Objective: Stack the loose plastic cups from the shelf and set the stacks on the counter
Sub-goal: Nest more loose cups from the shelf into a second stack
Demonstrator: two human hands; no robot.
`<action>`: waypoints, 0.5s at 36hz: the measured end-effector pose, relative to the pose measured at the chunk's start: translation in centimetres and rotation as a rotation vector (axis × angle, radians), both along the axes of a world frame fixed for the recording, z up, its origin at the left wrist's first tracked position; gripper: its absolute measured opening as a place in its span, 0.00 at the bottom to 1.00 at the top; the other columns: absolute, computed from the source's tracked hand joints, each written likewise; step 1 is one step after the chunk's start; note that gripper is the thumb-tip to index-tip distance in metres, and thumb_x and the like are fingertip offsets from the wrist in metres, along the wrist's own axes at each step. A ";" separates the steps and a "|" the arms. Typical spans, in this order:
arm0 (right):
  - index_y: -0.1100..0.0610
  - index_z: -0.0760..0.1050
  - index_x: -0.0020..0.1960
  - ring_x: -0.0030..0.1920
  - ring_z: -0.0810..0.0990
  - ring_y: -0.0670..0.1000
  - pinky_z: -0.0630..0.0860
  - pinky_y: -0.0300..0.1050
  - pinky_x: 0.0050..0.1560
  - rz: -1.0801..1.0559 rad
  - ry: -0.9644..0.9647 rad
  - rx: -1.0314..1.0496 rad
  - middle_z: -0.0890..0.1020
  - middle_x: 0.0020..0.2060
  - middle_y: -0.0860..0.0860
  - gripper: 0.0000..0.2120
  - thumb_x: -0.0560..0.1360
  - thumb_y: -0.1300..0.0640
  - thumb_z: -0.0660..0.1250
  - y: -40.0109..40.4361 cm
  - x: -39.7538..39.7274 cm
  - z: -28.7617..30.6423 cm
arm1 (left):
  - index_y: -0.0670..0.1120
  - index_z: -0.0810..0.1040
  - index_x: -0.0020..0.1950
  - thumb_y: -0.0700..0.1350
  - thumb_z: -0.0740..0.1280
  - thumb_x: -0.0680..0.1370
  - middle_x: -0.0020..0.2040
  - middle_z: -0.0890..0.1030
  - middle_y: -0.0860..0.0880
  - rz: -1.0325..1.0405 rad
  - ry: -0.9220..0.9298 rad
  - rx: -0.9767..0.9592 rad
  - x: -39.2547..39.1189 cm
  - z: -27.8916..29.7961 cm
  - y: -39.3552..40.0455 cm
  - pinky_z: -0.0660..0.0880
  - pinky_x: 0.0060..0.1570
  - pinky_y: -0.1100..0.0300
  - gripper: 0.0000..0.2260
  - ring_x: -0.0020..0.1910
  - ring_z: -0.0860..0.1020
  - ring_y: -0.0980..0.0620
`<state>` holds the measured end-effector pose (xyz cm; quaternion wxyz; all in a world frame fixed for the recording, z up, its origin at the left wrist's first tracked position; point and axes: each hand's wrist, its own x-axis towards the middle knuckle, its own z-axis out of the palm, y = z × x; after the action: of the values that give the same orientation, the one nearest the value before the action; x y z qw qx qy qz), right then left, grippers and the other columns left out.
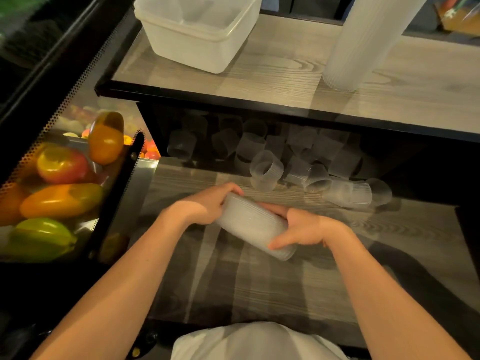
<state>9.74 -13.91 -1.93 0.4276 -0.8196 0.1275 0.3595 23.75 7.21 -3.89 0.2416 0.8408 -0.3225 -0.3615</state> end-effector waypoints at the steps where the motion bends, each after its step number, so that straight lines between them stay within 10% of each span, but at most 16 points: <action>1: 0.37 0.55 0.79 0.66 0.70 0.44 0.68 0.36 0.61 -0.001 -0.006 -0.001 0.70 0.69 0.41 0.46 0.70 0.54 0.78 0.0 -0.1 0.1 | 0.61 0.69 0.67 0.42 0.61 0.81 0.63 0.73 0.56 0.030 0.031 -0.049 -0.3 0.0 0.0 0.75 0.55 0.56 0.18 0.59 0.74 0.54; 9: 0.40 0.58 0.78 0.63 0.74 0.45 0.71 0.44 0.65 -0.263 -0.063 0.052 0.75 0.65 0.43 0.45 0.69 0.51 0.78 -0.5 -1.0 -0.4 | 0.55 0.72 0.68 0.51 0.74 0.74 0.60 0.75 0.55 0.820 0.080 -0.519 -0.1 -1.5 1.7 0.71 0.54 0.65 0.24 0.58 0.74 0.58; 12: 0.43 0.56 0.79 0.62 0.73 0.47 0.70 0.43 0.61 -0.316 -0.080 0.036 0.74 0.64 0.46 0.43 0.72 0.55 0.76 -0.4 -1.0 -0.5 | 0.55 0.73 0.67 0.54 0.81 0.65 0.63 0.75 0.49 0.897 0.387 -0.666 0.2 -1.0 2.2 0.75 0.61 0.55 0.33 0.61 0.76 0.51; 18: 0.44 0.56 0.80 0.63 0.73 0.49 0.72 0.46 0.62 -0.346 -0.067 -0.004 0.74 0.65 0.46 0.43 0.71 0.52 0.75 -1.0 -0.8 -0.2 | 0.47 0.76 0.57 0.45 0.68 0.78 0.58 0.78 0.44 0.877 0.610 -0.830 -0.2 1.2 2.3 0.77 0.54 0.55 0.09 0.57 0.78 0.47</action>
<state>8.92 -14.90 -2.11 0.4856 -0.7978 0.2528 0.2526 23.57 9.54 -2.71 0.7492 0.5917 0.0190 -0.2972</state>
